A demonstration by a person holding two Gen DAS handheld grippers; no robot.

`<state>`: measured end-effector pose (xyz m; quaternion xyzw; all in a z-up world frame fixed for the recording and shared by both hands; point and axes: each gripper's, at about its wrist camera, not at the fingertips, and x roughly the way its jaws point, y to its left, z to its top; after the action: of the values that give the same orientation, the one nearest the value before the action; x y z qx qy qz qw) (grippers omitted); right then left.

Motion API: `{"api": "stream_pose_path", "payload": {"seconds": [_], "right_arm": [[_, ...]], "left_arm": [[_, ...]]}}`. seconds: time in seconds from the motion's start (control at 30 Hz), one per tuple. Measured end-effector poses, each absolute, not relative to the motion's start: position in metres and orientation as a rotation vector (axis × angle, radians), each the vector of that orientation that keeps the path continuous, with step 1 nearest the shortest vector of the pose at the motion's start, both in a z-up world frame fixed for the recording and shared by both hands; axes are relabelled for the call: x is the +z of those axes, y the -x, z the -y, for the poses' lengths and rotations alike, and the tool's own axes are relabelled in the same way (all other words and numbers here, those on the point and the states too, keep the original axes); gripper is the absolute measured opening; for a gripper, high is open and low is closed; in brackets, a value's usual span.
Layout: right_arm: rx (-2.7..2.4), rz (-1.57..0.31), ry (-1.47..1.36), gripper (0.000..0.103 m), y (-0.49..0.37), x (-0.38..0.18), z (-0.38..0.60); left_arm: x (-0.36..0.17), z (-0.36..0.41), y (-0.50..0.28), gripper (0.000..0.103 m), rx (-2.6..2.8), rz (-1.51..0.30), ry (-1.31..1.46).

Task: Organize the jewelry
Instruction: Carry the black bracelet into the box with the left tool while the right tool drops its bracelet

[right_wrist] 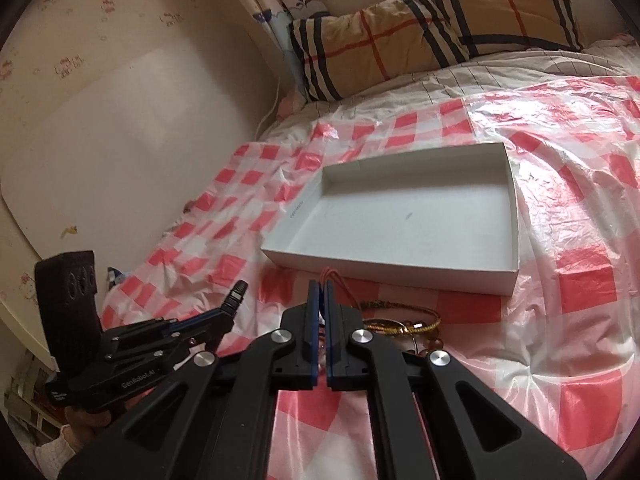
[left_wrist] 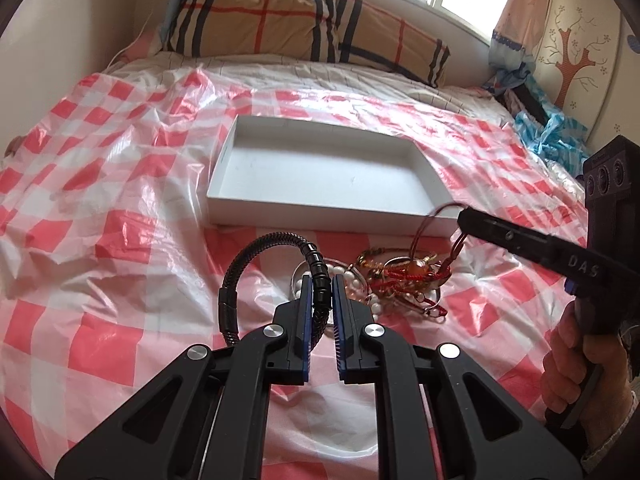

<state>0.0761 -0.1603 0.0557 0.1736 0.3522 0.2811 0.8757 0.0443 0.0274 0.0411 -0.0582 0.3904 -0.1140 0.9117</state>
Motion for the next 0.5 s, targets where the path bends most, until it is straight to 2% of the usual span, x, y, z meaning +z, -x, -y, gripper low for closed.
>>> {"api": "stream_pose_path", "payload": {"seconds": [0.33, 0.5], "right_arm": [[0.623, -0.649, -0.448, 0.003, -0.071, 0.073, 0.175], [0.671, -0.674, -0.483, 0.003, -0.079, 0.07, 0.176]], "left_arm": [[0.053, -0.012, -0.038, 0.009, -0.303, -0.744, 0.107], [0.056, -0.002, -0.043, 0.009, -0.334, -0.749, 0.114]]}}
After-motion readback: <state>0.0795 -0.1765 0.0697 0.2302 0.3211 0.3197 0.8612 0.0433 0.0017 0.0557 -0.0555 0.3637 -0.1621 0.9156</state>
